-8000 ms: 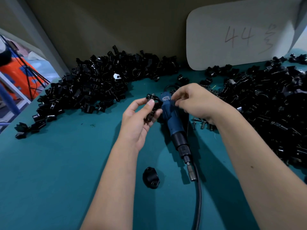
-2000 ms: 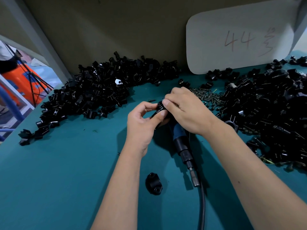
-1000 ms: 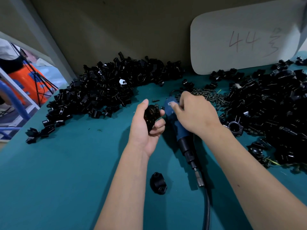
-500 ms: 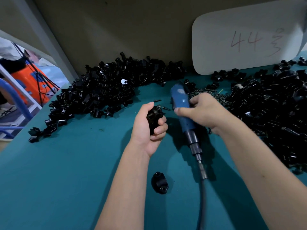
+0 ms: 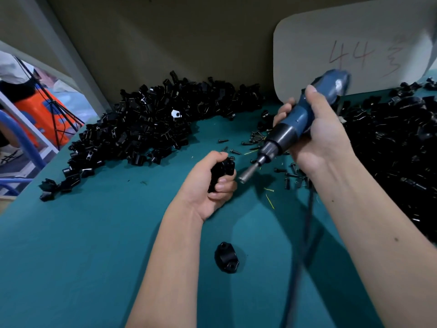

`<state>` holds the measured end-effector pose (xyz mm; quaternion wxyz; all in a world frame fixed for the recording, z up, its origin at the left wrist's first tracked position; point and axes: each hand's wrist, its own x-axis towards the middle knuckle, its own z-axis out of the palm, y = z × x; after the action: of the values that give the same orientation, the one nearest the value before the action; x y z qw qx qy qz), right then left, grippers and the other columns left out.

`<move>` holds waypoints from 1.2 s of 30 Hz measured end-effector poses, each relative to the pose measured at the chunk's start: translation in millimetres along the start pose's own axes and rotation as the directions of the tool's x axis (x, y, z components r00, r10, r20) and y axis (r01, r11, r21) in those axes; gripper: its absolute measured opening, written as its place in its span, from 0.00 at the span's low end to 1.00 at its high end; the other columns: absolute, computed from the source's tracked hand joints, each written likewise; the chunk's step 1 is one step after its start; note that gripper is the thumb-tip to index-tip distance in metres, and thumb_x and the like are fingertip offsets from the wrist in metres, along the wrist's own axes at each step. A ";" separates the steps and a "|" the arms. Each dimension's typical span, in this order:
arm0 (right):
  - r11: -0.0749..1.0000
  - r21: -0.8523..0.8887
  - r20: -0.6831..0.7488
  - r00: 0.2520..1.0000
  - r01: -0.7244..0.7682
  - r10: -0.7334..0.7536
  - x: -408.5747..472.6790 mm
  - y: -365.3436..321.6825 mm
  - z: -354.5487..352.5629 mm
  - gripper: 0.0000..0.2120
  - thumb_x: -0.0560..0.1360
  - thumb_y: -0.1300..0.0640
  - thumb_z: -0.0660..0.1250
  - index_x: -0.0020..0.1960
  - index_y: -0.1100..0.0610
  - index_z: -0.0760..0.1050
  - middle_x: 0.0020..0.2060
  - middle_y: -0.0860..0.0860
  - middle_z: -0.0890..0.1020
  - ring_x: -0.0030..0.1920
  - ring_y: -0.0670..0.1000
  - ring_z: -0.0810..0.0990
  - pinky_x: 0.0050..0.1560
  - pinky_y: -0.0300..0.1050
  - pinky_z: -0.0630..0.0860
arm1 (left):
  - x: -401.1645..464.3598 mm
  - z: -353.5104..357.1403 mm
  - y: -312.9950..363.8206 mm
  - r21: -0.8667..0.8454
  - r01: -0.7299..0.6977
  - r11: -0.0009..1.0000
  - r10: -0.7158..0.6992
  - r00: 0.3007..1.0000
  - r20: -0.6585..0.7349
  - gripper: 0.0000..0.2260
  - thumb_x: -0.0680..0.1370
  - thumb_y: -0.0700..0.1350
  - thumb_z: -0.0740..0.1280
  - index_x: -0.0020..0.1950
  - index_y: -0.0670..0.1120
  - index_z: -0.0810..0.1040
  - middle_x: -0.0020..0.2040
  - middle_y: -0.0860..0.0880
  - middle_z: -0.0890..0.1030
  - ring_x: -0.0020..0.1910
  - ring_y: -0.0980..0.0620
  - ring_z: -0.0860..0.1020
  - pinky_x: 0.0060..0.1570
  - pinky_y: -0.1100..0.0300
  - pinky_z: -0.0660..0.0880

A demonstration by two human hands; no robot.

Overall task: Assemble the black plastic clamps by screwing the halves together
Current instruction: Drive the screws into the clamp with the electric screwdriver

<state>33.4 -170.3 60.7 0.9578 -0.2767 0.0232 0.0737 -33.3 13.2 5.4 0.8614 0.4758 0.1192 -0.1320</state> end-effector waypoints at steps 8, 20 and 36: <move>0.919 -0.165 -0.067 0.926 0.358 -0.372 -4.9 -9.0 6.4 0.20 0.77 0.54 0.75 0.58 0.58 0.66 0.33 0.51 0.74 0.29 0.50 0.72 0.33 0.45 0.73 | 9.0 0.7 -16.6 0.864 -0.258 0.433 0.670 0.733 -0.116 0.15 0.72 0.53 0.74 0.43 0.52 0.68 0.29 0.59 0.74 0.27 0.58 0.68 0.26 0.66 0.65; 0.849 -0.202 -0.090 0.854 0.488 -0.512 -8.7 -9.1 5.7 0.18 0.77 0.56 0.72 0.57 0.58 0.65 0.31 0.53 0.73 0.28 0.53 0.71 0.33 0.47 0.72 | 6.5 2.6 -14.7 0.734 -0.348 0.583 0.602 0.792 -0.103 0.20 0.72 0.58 0.76 0.44 0.48 0.69 0.30 0.54 0.72 0.28 0.52 0.65 0.30 0.59 0.64; 0.874 -0.134 -0.061 0.876 0.468 -0.478 -14.3 -14.8 14.3 0.17 0.78 0.55 0.70 0.59 0.59 0.65 0.32 0.53 0.73 0.29 0.51 0.71 0.33 0.46 0.72 | 1.2 2.2 -5.7 0.388 -0.183 0.903 0.228 0.971 -0.072 0.12 0.73 0.50 0.67 0.41 0.49 0.64 0.32 0.51 0.63 0.25 0.55 0.57 0.20 0.67 0.52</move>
<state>21.6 -176.9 81.8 0.9271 -0.3318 -0.0053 -0.1743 -34.0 8.3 1.6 0.7539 0.6499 0.0903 -0.0331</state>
